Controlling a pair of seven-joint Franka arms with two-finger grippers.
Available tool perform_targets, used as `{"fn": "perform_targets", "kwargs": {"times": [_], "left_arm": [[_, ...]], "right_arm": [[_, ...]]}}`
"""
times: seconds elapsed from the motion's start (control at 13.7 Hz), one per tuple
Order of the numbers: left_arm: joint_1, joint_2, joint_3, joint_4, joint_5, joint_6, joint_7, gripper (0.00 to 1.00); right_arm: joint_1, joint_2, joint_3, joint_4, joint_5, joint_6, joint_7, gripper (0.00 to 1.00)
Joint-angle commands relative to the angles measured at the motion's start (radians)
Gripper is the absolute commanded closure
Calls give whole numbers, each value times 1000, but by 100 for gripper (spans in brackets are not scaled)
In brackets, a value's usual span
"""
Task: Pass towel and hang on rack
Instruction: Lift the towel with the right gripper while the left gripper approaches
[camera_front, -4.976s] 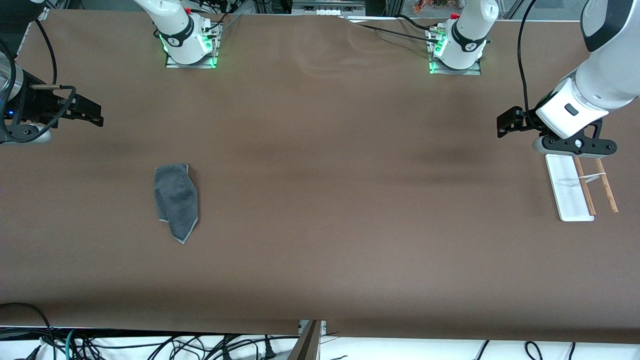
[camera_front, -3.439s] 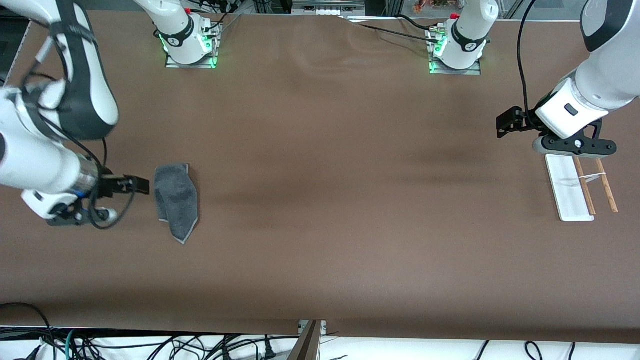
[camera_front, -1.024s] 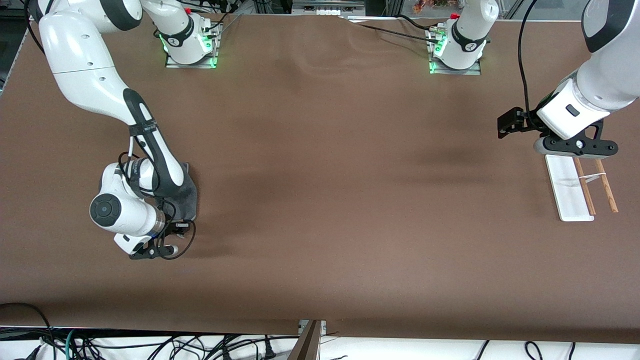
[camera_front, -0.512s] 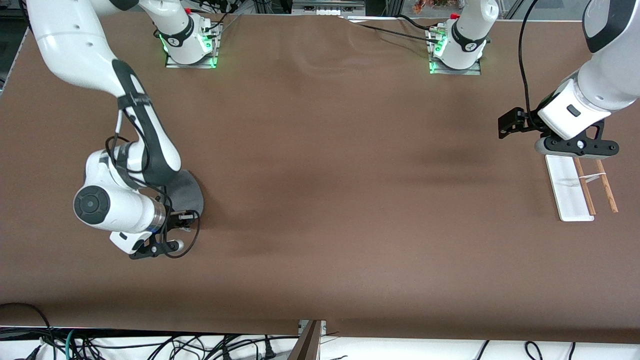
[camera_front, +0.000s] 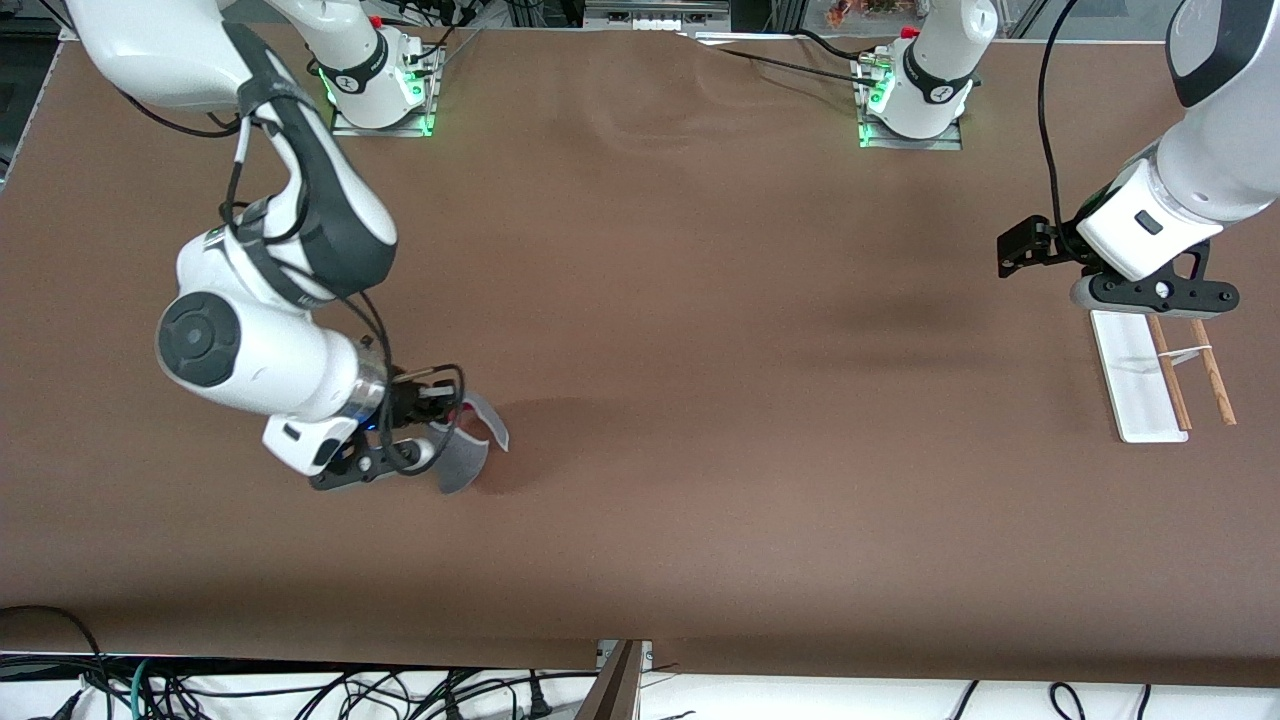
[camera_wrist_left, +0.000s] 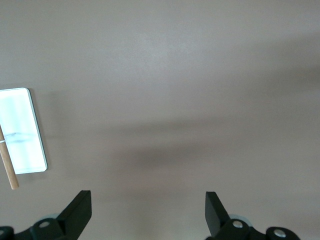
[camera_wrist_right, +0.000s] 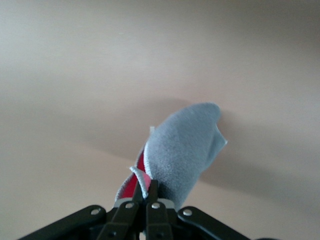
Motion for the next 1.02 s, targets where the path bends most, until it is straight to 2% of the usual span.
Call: {"fn": "perform_targets", "kwargs": {"times": [0.0,0.29,0.59,0.66,0.8,0.95], "left_arm": [[-10,23,-5,30,-1,-22,5,0],[-38,54,-15,28,-131,-20,9,0],[-55,118,-20,28,-267,-11,95,0],[-59,138,-20,28,-293,-9,149,0],[-59,199,-18,27,-440,30,344,0],[-58,249,-18,28,-560,73,454,0]], "right_arm": [[64,-24,16,10,-1,-7,115,100],[154,-41,20,14,-1,36,149,100],[220,-41,31,82,-1,97,146,100],[231,-41,34,82,-1,125,146,100],[284,-41,31,82,-5,175,146,100],[321,-40,31,82,-5,220,142,100]]}}
